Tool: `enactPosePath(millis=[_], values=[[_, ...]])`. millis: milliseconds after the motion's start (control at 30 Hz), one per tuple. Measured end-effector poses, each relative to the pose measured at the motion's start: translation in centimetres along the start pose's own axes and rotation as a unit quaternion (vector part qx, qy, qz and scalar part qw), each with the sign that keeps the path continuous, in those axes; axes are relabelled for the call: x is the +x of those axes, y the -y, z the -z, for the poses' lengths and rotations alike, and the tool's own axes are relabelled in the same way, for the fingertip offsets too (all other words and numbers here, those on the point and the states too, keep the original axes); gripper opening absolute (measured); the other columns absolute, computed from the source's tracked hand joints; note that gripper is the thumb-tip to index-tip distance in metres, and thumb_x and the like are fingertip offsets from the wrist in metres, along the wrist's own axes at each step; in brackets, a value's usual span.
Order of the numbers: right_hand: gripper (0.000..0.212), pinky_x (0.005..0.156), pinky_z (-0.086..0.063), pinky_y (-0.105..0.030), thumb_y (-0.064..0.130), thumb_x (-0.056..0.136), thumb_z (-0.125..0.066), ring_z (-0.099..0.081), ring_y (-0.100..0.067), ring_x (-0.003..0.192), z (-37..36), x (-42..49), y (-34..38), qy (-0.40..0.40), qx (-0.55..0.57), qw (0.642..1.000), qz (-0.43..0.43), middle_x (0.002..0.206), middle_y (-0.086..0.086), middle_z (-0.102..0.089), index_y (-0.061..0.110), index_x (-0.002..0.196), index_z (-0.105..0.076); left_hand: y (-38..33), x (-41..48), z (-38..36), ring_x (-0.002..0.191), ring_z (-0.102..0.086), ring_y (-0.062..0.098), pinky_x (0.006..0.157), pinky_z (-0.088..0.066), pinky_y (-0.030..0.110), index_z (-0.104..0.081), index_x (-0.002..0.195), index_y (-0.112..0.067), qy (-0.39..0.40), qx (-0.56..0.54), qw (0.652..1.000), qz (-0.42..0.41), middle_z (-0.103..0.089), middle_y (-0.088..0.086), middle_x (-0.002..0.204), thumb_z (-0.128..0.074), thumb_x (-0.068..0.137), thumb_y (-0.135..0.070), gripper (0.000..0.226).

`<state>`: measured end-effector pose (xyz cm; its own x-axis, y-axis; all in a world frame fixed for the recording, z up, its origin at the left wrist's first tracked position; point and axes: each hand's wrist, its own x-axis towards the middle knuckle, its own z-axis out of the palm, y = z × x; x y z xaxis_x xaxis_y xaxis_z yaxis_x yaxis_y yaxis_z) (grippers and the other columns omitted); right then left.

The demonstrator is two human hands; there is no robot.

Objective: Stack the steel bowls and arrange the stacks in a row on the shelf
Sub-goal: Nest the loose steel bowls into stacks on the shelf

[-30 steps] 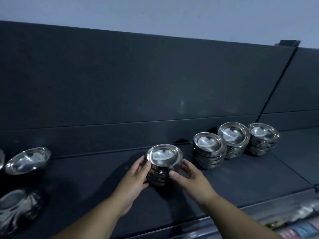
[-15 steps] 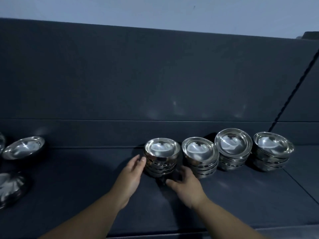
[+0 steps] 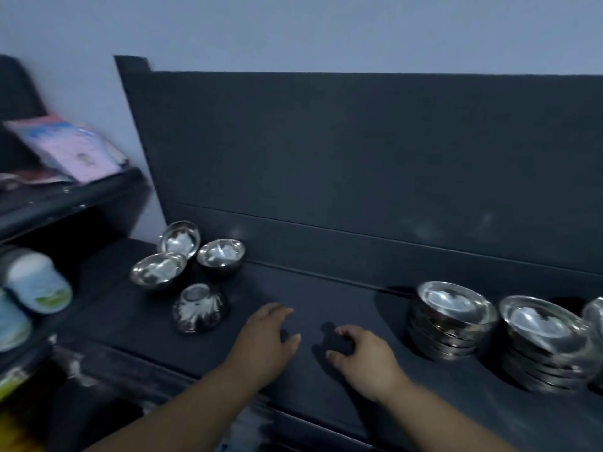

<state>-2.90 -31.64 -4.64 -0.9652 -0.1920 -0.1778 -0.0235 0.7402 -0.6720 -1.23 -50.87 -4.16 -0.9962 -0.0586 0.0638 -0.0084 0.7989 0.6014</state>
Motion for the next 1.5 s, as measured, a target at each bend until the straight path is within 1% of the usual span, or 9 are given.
enactPosePath(millis=[367,567,833,1033,1133,1233,1333,1400,1500], values=[[0.058,0.100,-0.039,-0.020,0.044,0.082,-0.069,-0.053,-0.017,0.122,-10.9,7.7,16.9,-0.004,-0.042,0.997,0.057,0.136,0.000,-0.054,0.026,0.134,-0.052,19.0,2.4,15.8,0.128,-0.045,0.019,0.106,-0.033,0.026,-0.054,0.133,-0.018,-0.123,0.025,0.990,0.066,-0.048,0.003,0.140,-0.067,0.083,-0.031,0.052],[0.069,0.100,-0.029,-0.014,0.044,0.078,-0.074,-0.045,-0.014,0.129,-15.7,10.8,21.6,-0.012,-0.058,0.995,0.074,0.144,0.002,-0.041,0.025,0.138,-0.046,25.7,4.9,18.3,0.132,-0.041,0.020,0.110,-0.034,0.031,-0.049,0.137,-0.019,-0.078,0.033,0.992,0.091,-0.040,0.004,0.146,-0.063,0.084,-0.034,0.057],[0.110,0.115,-0.031,-0.031,0.059,0.056,-0.083,-0.028,-0.022,0.142,-17.2,13.4,20.8,0.061,-0.097,0.993,0.019,0.157,0.001,-0.019,0.034,0.149,-0.029,27.6,7.8,17.2,0.143,-0.022,0.018,0.114,-0.027,0.029,-0.043,0.141,-0.026,-0.013,0.043,0.998,0.043,-0.019,0.001,0.157,-0.059,0.090,-0.037,0.055],[0.101,0.103,-0.040,-0.023,0.055,0.055,-0.082,-0.046,-0.012,0.123,-16.3,14.1,20.6,0.057,-0.111,0.991,0.045,0.135,0.007,-0.043,0.036,0.143,-0.036,27.5,8.3,16.0,0.146,-0.018,0.018,0.113,-0.033,0.034,-0.055,0.128,-0.029,-0.006,0.053,0.998,0.018,-0.013,0.000,0.159,-0.059,0.089,-0.039,0.041],[0.092,0.098,-0.044,-0.021,0.047,0.054,-0.086,-0.056,-0.007,0.110,-13.8,14.5,20.9,0.070,-0.020,0.997,0.001,0.118,0.012,-0.055,0.033,0.135,-0.044,26.9,7.9,15.5,0.145,-0.018,0.016,0.113,-0.033,0.032,-0.053,0.130,-0.031,0.009,0.055,0.998,-0.001,-0.013,-0.002,0.159,-0.058,0.089,-0.042,0.043],[0.088,0.097,-0.051,-0.033,0.048,0.043,-0.086,-0.066,-0.010,0.102,-10.5,15.0,21.2,0.109,0.092,0.989,-0.040,0.113,0.009,-0.067,0.027,0.122,-0.056,26.0,7.2,15.3,0.146,-0.017,0.016,0.113,-0.033,0.032,-0.051,0.131,-0.034,0.024,0.059,0.998,-0.005,-0.010,-0.003,0.160,-0.058,0.088,-0.045,0.045],[0.066,0.074,-0.056,-0.029,0.050,0.054,-0.086,-0.070,-0.012,0.085,-8.1,15.2,22.4,0.147,0.149,0.977,-0.046,0.099,0.004,-0.074,0.025,0.111,-0.064,24.9,6.6,15.7,0.146,-0.015,0.016,0.115,-0.028,0.031,-0.052,0.128,-0.036,0.057,0.064,0.996,0.003,-0.010,-0.004,0.159,-0.058,0.087,-0.048,0.042],[0.044,0.055,-0.048,-0.023,0.048,0.072,-0.077,-0.063,-0.011,0.062,-7.4,15.1,23.6,0.161,0.193,0.966,-0.064,0.077,0.004,-0.071,0.021,0.105,-0.067,24.1,6.4,16.1,0.145,-0.016,0.015,0.115,-0.025,0.029,-0.055,0.124,-0.036,0.081,0.064,0.995,0.011,-0.014,-0.006,0.158,-0.060,0.085,-0.051,0.043],[0.051,0.049,-0.046,-0.022,0.065,0.069,-0.066,-0.059,-0.013,0.055,-7.4,15.4,25.2,0.202,0.236,0.946,-0.089,0.070,0.001,-0.064,0.021,0.096,-0.066,22.5,6.7,17.0,0.138,-0.030,0.009,0.108,-0.028,0.021,-0.059,0.119,-0.037,0.065,0.029,0.997,0.037,-0.031,-0.013,0.147,-0.064,0.076,-0.060,0.049]])
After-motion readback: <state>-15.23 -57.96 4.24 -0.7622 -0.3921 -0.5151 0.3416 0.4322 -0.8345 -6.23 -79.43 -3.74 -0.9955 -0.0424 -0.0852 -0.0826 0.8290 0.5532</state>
